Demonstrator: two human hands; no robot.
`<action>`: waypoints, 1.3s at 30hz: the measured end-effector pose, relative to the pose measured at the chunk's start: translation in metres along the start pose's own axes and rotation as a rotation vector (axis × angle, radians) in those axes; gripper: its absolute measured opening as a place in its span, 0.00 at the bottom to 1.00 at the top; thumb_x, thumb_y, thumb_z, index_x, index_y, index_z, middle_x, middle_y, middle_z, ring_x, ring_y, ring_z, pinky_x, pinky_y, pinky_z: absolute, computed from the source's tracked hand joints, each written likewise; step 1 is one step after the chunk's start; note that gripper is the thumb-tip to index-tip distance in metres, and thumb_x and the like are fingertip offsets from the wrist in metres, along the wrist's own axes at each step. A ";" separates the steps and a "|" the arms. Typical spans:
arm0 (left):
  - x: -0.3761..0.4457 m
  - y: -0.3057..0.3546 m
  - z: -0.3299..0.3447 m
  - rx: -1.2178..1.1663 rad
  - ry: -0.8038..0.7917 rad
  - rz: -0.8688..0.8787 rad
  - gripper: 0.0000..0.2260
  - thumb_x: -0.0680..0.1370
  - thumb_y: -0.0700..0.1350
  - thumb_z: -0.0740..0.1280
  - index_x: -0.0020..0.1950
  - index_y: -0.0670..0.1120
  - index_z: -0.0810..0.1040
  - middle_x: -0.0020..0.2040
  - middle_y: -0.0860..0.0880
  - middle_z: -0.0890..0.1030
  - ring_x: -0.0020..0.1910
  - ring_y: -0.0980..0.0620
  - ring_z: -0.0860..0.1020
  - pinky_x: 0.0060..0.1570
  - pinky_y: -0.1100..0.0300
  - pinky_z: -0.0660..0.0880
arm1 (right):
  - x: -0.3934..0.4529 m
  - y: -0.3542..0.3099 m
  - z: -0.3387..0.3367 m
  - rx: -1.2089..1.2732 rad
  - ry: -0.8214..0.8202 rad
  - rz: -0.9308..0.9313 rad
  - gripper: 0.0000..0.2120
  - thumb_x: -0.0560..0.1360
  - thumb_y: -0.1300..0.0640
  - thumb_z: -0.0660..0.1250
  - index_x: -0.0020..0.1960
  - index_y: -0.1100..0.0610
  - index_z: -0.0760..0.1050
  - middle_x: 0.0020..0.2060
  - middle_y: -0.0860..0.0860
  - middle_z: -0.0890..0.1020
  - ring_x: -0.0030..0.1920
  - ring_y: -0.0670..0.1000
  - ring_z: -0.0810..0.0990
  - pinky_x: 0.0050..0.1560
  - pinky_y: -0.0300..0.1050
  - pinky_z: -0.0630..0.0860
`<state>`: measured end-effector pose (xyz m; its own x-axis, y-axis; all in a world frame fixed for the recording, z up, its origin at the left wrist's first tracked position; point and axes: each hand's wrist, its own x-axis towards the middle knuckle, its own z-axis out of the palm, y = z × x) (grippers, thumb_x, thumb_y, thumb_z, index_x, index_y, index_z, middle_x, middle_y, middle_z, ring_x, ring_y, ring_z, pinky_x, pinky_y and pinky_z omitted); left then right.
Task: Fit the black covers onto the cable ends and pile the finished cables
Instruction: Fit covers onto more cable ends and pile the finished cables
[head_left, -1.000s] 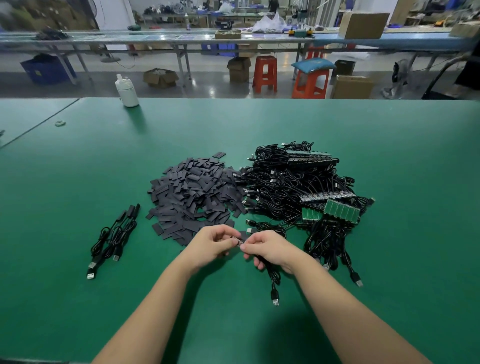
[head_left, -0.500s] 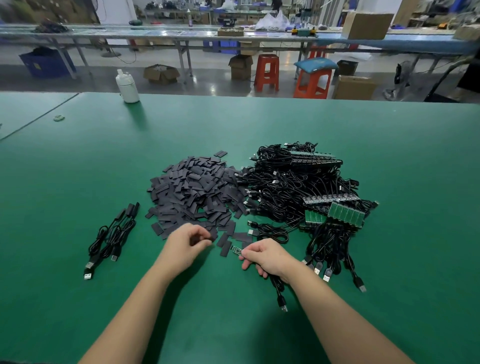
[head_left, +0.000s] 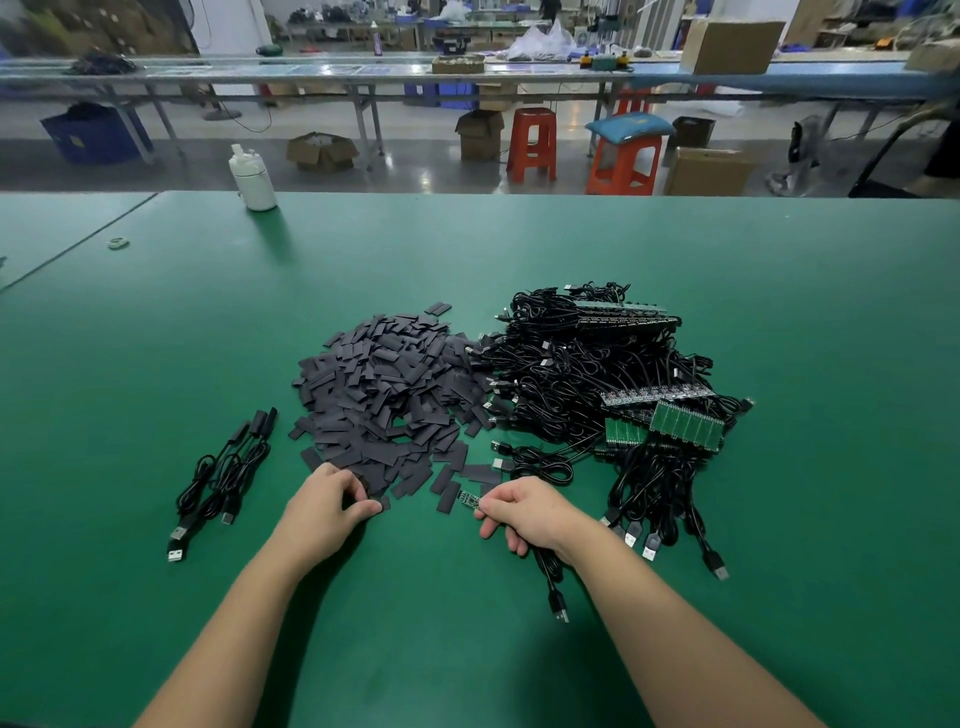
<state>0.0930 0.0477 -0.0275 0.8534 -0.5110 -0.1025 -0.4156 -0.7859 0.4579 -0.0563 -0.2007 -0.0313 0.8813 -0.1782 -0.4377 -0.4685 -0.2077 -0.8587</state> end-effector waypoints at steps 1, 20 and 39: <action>-0.002 0.002 -0.001 0.013 0.002 0.007 0.11 0.75 0.56 0.71 0.40 0.53 0.73 0.46 0.54 0.72 0.44 0.58 0.73 0.46 0.56 0.73 | 0.000 0.000 0.000 -0.006 0.001 0.000 0.10 0.82 0.53 0.63 0.50 0.56 0.81 0.41 0.48 0.87 0.25 0.45 0.74 0.29 0.37 0.74; -0.026 0.090 0.037 -0.647 -0.157 0.034 0.06 0.78 0.40 0.71 0.51 0.51 0.82 0.29 0.51 0.80 0.26 0.56 0.76 0.32 0.62 0.77 | -0.001 0.001 0.001 0.071 0.001 -0.007 0.10 0.84 0.53 0.61 0.52 0.56 0.78 0.43 0.48 0.87 0.25 0.45 0.74 0.27 0.38 0.74; -0.019 0.064 0.030 -0.535 -0.063 0.180 0.10 0.77 0.42 0.72 0.50 0.59 0.82 0.39 0.54 0.84 0.34 0.56 0.82 0.40 0.67 0.77 | -0.002 -0.002 -0.004 0.025 -0.112 -0.017 0.10 0.84 0.54 0.61 0.51 0.57 0.80 0.34 0.47 0.81 0.29 0.45 0.76 0.31 0.38 0.76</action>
<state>0.0406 -0.0034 -0.0225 0.7567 -0.6532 -0.0264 -0.3216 -0.4071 0.8549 -0.0580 -0.2037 -0.0279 0.8912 -0.0654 -0.4489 -0.4529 -0.1858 -0.8720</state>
